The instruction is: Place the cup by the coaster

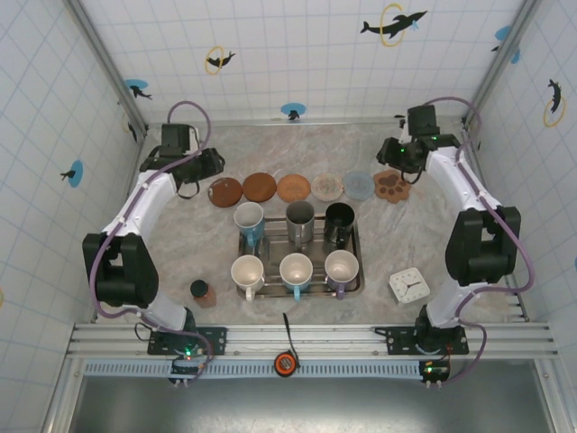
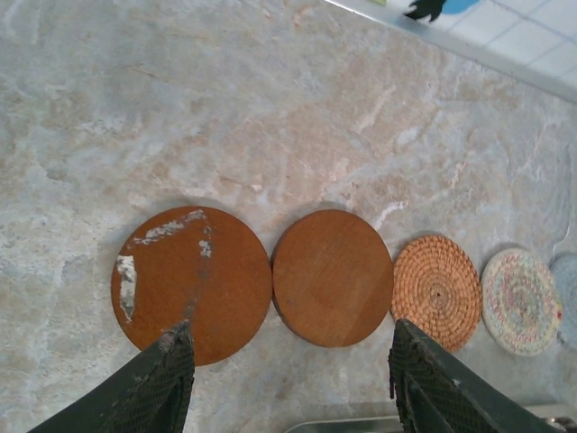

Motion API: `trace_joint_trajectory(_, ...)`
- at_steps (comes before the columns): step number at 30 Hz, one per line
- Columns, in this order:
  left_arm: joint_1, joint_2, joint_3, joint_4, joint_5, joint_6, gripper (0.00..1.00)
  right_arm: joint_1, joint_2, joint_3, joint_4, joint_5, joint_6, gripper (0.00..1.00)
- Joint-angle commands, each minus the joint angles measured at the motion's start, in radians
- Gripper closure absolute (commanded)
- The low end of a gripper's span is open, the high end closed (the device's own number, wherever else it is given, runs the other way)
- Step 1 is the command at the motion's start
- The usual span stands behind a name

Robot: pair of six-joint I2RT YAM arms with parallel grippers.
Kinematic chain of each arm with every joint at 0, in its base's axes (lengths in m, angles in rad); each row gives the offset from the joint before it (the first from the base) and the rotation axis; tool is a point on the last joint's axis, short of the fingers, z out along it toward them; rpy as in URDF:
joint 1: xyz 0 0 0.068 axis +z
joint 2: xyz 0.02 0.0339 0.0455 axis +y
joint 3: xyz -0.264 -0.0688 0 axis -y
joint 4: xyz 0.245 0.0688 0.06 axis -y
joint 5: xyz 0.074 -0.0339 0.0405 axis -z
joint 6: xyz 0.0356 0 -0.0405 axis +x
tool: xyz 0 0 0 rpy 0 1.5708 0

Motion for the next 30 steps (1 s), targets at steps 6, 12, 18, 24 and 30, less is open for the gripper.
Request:
trace_joint_trajectory(6, -0.106, 0.089, 0.098, -0.063, -0.062, 0.055, 0.41, 0.144, 0.048, 0.076, -0.089, 0.147, -0.059, 0.43)
trace_joint_trajectory(12, -0.157, 0.161, 0.149, -0.061, -0.066, 0.062, 0.41, 0.221, 0.220, 0.197, -0.152, 0.223, -0.095, 0.42)
trace_joint_trajectory(18, -0.182, 0.248, 0.218, -0.051, -0.040, 0.065, 0.41, 0.249, 0.367, 0.312, -0.185, 0.226, -0.105, 0.41)
trace_joint_trajectory(24, -0.233, 0.360, 0.328, -0.053, -0.002, 0.068, 0.41, 0.268, 0.455, 0.378, -0.185, 0.189, -0.098, 0.43)
trace_joint_trajectory(30, -0.278, 0.456, 0.423, -0.062, 0.027, 0.071, 0.41, 0.294, 0.551, 0.469, -0.226, 0.184, -0.105, 0.44)
